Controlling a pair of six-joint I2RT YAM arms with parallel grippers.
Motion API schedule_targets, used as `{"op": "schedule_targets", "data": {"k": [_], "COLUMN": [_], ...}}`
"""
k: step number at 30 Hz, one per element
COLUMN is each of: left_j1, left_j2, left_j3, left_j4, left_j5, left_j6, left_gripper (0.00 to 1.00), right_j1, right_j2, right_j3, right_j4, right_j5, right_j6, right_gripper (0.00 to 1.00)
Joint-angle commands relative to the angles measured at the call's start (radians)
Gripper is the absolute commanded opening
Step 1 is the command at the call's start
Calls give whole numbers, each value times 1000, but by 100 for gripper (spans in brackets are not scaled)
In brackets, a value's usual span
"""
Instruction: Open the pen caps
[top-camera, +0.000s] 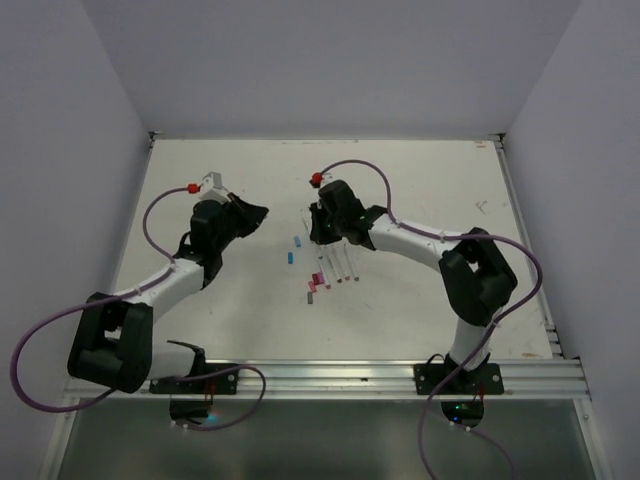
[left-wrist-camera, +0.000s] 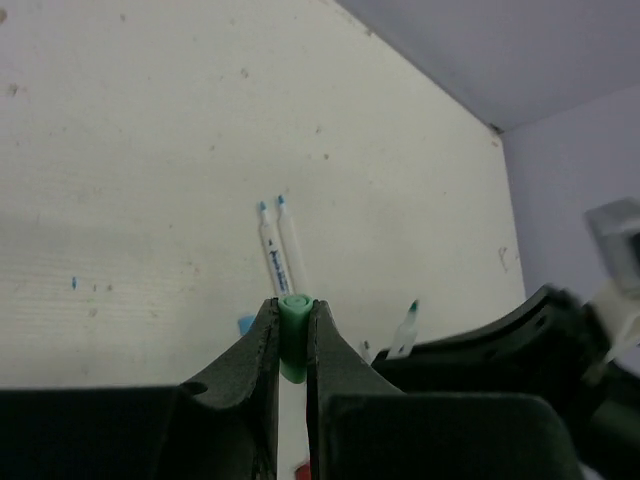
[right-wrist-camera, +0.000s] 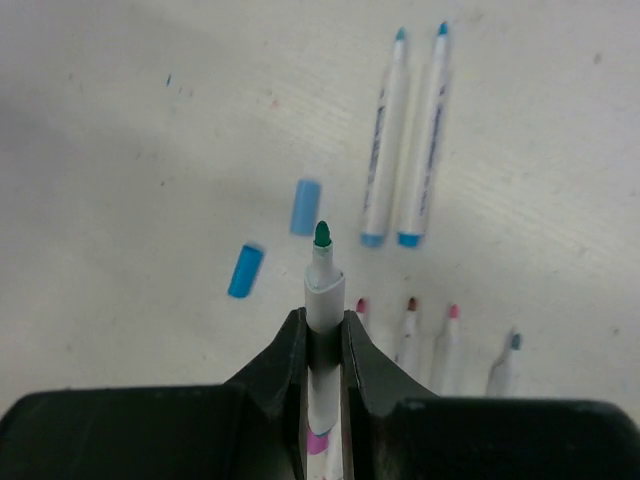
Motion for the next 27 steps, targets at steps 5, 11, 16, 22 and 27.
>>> {"op": "schedule_targets", "data": {"k": [5,11,16,22,27], "left_j1": [-7,-11,-18,-28,-27], "left_j2": [134,240,308,336,333], "left_j3": [-108,-131,-136,-131,-130], "left_j4": [62,155,232,240,218], "left_j5": [162,222,263,257,232], "left_j6": [113,87,64,63,67], "left_gripper": [0,12,14,27,40], "right_j1": [-129,-160,-179,-189,-195], "right_j2": [111,239,320,381,400], "right_j3": [244,364,416,447,455], "right_j4": [-122,-142,-151,-148,-139], "right_j5": [-53,-48,-66,-83,-94], "right_j6": [-109,-158,-152,-151,-145], "right_gripper": [0,0,0,2,11]}}
